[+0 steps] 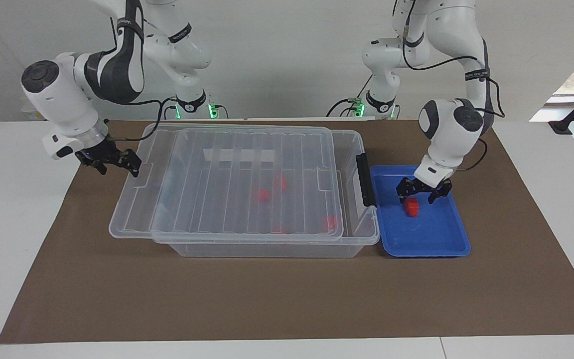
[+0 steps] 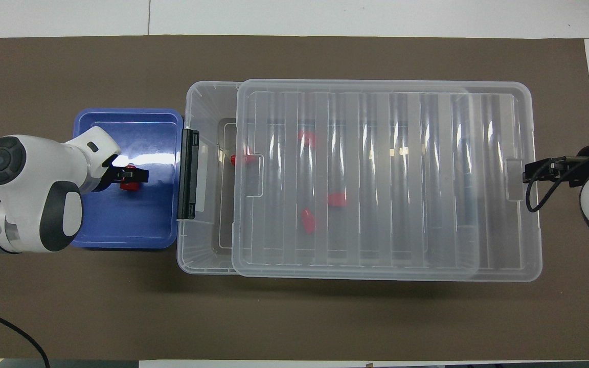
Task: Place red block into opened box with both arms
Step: 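Slide the clear lid open with the right gripper while the left gripper lifts the block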
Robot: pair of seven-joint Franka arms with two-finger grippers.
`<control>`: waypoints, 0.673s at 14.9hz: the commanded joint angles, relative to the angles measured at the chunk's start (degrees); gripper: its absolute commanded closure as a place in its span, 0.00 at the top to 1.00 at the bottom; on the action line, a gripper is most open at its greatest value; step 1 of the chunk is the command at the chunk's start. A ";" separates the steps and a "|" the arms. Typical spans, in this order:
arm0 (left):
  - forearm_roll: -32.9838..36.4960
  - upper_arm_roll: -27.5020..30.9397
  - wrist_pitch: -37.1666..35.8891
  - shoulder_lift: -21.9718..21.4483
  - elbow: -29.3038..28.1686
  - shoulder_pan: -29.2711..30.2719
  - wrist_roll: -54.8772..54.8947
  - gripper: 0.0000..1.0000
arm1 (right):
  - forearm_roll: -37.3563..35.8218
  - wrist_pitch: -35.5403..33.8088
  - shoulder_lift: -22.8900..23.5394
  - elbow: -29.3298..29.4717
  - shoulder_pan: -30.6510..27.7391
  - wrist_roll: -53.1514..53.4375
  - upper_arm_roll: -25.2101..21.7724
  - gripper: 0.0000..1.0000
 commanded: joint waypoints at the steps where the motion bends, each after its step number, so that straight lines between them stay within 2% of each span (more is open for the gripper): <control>1: -0.07 0.21 2.74 -0.09 -2.09 -0.19 1.35 1.00 | -1.14 2.09 -1.12 -1.61 -1.92 -3.04 0.45 1.00; 4: -0.07 0.21 1.95 -0.17 -2.27 -0.28 1.18 1.00 | -1.76 2.44 -1.03 -1.61 -3.85 -6.02 0.45 1.00; 6: -0.07 0.21 1.87 -0.17 -2.27 -0.19 0.83 0.59 | -1.76 2.44 -1.03 -1.61 -5.26 -8.05 0.45 1.00; 7: -0.07 0.21 1.08 -0.35 -2.44 -0.19 0.74 0.32 | -1.93 2.53 -1.03 -1.61 -5.78 -8.75 0.45 1.00; 9: -0.07 0.30 -0.15 -0.87 -2.53 -0.19 0.65 0.00 | -2.29 2.53 -0.94 -1.52 -6.75 -10.25 0.45 1.00; 10: -0.07 0.30 -0.94 -1.14 -2.44 -0.19 0.48 0.00 | -2.37 2.53 -0.94 -1.52 -7.10 -10.78 0.45 1.00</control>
